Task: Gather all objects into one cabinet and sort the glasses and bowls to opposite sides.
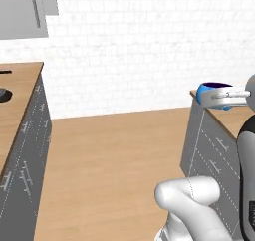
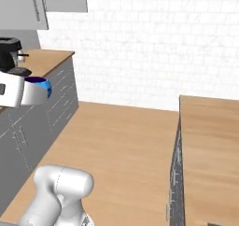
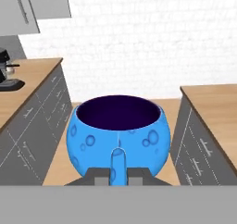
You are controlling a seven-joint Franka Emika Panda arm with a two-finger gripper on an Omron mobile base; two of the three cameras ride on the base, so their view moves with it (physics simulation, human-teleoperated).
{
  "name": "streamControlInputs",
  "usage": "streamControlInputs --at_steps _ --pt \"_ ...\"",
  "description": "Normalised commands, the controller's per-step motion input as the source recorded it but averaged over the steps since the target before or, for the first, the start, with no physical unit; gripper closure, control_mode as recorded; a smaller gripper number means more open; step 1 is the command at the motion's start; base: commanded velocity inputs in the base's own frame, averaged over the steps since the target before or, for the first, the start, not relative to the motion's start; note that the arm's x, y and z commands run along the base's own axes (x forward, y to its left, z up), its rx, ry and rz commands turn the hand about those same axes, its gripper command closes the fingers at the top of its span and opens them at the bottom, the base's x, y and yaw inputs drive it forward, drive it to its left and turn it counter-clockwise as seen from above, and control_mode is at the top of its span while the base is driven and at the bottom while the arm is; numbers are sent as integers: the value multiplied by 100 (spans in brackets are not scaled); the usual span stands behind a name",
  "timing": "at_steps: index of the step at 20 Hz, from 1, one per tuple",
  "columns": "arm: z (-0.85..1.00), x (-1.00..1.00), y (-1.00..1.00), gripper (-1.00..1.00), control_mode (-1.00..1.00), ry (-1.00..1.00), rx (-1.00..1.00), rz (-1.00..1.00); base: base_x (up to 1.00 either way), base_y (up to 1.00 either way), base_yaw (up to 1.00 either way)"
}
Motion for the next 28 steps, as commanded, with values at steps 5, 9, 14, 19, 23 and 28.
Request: streamControlInputs --at_steps 5,9,14,19,23,28 --pt "0 0 0 100 100 0 0 0 100 0 -3" --pt "0 0 0 100 100 0 0 0 100 7 -3" --pt "0 0 0 100 100 0 0 0 100 19 0" --pt "0 0 0 100 100 0 0 0 100 20 0" --pt "0 0 0 100 100 0 0 0 100 21 0" --pt "0 0 0 100 100 0 0 0 100 23 2"
